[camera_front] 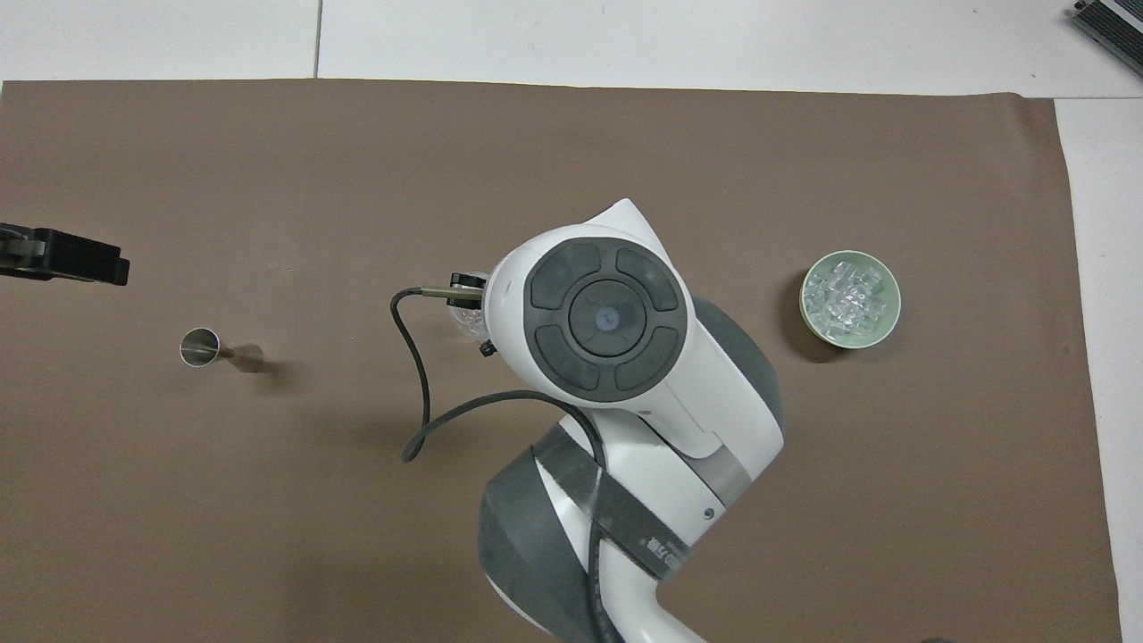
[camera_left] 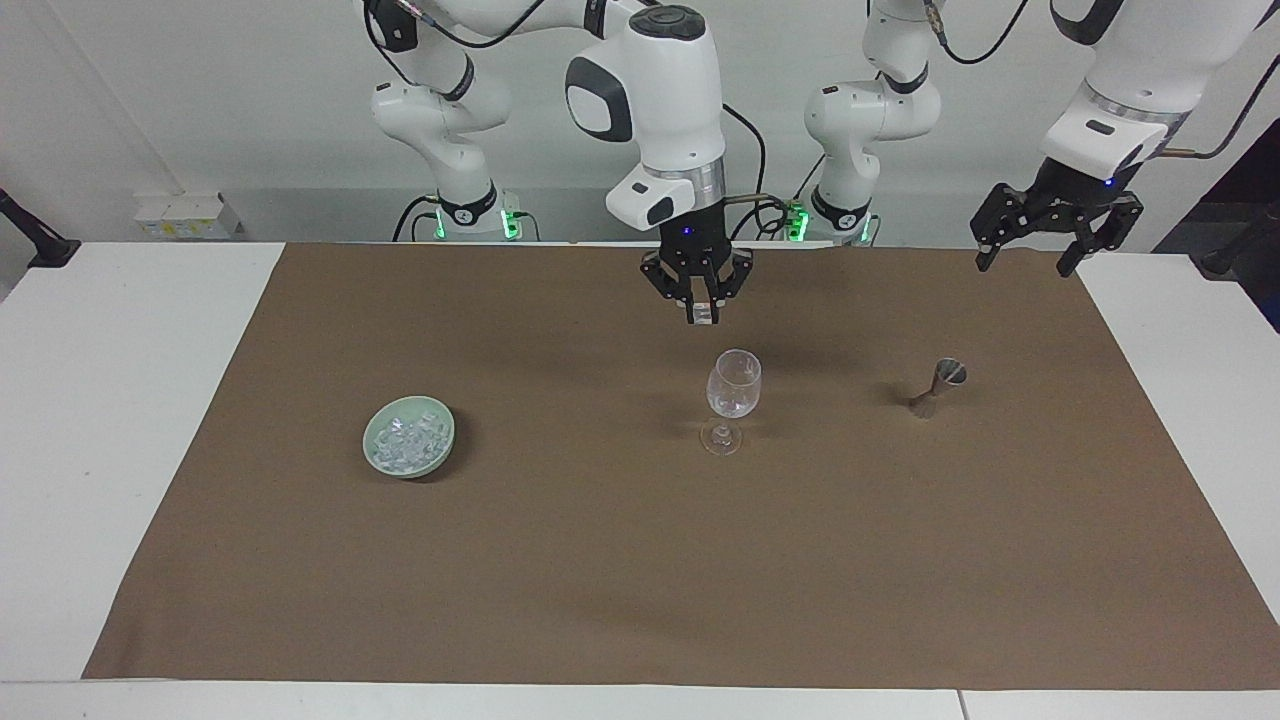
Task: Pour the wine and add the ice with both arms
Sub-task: 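Carry the ice cup with the right gripper over the wine glass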
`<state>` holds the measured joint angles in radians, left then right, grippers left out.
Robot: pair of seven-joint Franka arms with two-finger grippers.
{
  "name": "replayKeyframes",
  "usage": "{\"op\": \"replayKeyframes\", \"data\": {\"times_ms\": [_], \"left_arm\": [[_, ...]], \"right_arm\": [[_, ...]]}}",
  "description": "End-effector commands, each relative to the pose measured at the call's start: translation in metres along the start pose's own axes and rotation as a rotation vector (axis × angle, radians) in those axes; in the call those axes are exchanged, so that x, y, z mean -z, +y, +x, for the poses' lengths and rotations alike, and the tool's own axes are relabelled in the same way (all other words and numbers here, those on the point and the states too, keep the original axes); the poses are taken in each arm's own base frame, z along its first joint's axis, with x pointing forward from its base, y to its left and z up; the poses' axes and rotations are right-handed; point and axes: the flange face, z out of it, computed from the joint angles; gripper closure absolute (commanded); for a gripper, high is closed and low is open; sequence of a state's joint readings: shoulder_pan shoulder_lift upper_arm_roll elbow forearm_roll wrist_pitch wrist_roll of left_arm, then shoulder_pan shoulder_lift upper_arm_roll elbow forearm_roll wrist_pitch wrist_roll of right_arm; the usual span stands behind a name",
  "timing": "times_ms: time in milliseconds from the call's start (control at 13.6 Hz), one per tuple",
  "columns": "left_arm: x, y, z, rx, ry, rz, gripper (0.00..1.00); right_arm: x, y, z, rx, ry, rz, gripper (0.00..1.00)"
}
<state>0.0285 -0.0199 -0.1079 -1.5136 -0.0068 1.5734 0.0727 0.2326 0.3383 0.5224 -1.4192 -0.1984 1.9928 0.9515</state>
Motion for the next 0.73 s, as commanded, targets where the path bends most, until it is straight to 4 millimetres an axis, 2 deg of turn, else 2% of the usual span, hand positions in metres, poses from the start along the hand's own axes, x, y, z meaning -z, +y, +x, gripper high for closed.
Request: {"op": "replayKeyframes", "data": {"times_ms": [0,147,366,513,659], "left_arm": [[0.005,-0.001,-0.001,0.020,-0.002,0.011,0.00],[0.004,-0.004,-0.001,0.026,-0.001,0.010,0.00],[0.005,-0.011,-0.002,0.028,-0.002,0.011,0.00],[0.009,-0.006,-0.003,0.022,0.011,0.013,0.00],[0.006,-0.006,-0.002,0.014,0.008,0.013,0.00]], "right_arm": [[-0.007,-0.021,0.008,-0.023,0.020,0.042,1.00],[-0.012,-0.025,0.009,-0.028,0.030,0.057,1.00],[-0.036,-0.033,0.011,-0.066,0.053,0.083,1.00],[-0.053,-0.035,0.013,-0.068,0.058,0.090,1.00],[-0.058,-0.036,0.010,-0.067,0.063,0.085,1.00]]}}
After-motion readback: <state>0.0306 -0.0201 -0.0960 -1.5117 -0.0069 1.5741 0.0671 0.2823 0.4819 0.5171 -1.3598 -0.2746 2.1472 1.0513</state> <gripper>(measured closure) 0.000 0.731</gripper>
